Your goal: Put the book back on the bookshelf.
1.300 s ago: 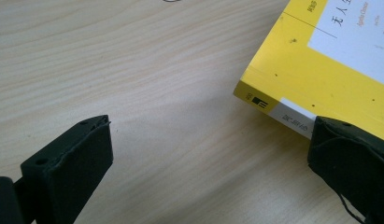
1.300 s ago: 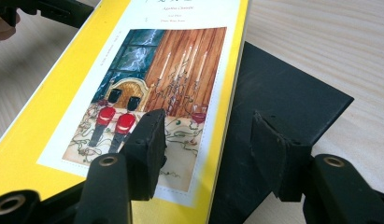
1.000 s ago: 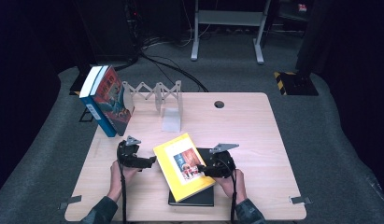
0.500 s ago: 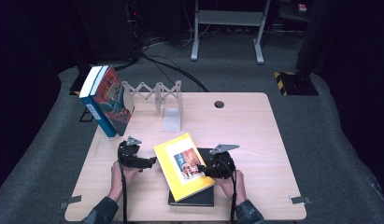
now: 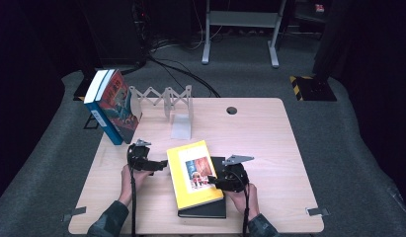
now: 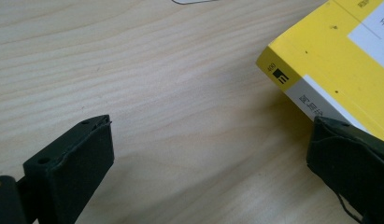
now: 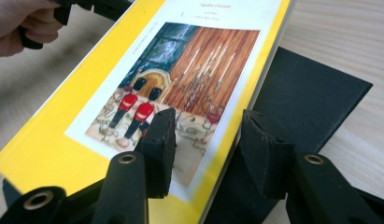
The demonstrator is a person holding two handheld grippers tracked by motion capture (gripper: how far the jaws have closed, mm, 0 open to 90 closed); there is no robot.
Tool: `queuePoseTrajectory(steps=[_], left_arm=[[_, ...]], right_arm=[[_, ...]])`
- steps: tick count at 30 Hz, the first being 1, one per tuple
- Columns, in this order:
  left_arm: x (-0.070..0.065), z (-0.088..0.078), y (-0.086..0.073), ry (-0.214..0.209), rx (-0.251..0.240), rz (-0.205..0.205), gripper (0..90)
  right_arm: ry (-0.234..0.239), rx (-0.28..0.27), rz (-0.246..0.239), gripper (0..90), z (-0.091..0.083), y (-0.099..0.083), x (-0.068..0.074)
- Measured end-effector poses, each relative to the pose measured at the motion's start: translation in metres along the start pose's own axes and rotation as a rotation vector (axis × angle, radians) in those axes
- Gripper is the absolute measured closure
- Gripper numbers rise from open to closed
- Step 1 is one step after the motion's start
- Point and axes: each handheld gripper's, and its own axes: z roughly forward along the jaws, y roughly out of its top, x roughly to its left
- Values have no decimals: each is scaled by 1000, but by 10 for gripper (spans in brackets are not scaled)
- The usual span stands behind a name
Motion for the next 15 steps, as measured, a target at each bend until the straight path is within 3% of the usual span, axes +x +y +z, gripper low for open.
queuePoseTrajectory(steps=[2, 3, 6, 15], left_arm=[[4, -9, -2, -27, -19, -34, 4], [5, -11, -3, -32, -39, -52, 1], [2, -16, -2, -66, -48, -61, 1], [-15, -12, 9, -96, -40, -7, 0]], right_arm=[[4, 5, 4, 552, -3, -2, -1], [19, 13, 30, 554, -4, -3, -1], [36, 0, 30, 555, -1, -4, -2], [10, -13, 59, 566, -2, -7, 3]])
